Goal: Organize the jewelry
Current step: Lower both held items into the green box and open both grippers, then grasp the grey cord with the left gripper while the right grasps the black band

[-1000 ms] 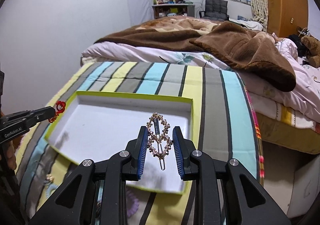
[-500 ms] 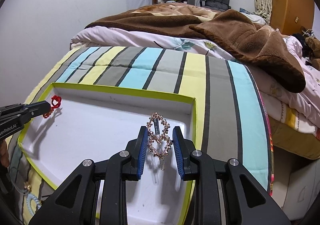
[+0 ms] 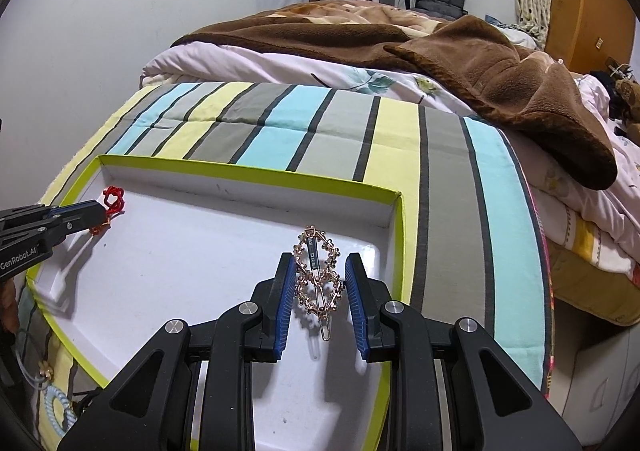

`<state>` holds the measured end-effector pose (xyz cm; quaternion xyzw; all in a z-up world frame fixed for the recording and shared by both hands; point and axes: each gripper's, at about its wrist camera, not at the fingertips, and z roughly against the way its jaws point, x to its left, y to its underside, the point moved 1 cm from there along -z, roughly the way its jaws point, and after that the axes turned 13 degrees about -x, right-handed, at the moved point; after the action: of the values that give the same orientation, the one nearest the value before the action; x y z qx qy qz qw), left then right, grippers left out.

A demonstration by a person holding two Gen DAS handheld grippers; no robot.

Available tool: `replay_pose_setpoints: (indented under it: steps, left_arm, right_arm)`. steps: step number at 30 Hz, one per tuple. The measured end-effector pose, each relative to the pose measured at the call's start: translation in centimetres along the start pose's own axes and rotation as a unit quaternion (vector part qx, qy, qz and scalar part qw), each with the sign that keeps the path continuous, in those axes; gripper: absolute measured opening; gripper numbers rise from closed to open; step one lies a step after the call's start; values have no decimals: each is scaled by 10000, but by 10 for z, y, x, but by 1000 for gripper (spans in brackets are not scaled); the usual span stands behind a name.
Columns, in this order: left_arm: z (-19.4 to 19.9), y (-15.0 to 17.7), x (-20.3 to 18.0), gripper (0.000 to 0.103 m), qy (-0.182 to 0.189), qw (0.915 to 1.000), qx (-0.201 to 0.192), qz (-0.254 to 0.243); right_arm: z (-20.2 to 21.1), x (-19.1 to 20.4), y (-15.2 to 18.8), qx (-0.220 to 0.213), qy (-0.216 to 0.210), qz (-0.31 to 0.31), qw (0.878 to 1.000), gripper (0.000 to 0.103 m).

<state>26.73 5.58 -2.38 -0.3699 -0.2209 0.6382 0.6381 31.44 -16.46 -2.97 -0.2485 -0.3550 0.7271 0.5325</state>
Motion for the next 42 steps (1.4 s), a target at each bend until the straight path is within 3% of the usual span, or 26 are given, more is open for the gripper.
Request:
replay_pose_setpoints:
  steps: [9,14,27,35,42]
  left_arm:
    - [1,-1,1,33,43,10000,-10,36]
    - [12,-3,-1,40,94,9999,-102,68]
    - [83,0,-7,49,138,9979,-634,74]
    - [129,29,0,53,103,9959,-849,280]
    - [160,60,13,54,163,9926,-999,678]
  right_arm:
    - [0,-1,1,-5,-58,-54,10000,27]
    - [7,-3,-1,-84,-83,-164,9998,39]
    - [65,0,4,-464,-208,-387,9980,39]
    - [113,8,31,-613,-386,-385,9966,39]
    - [140,14,67,-481,-588,-296,9967,39]
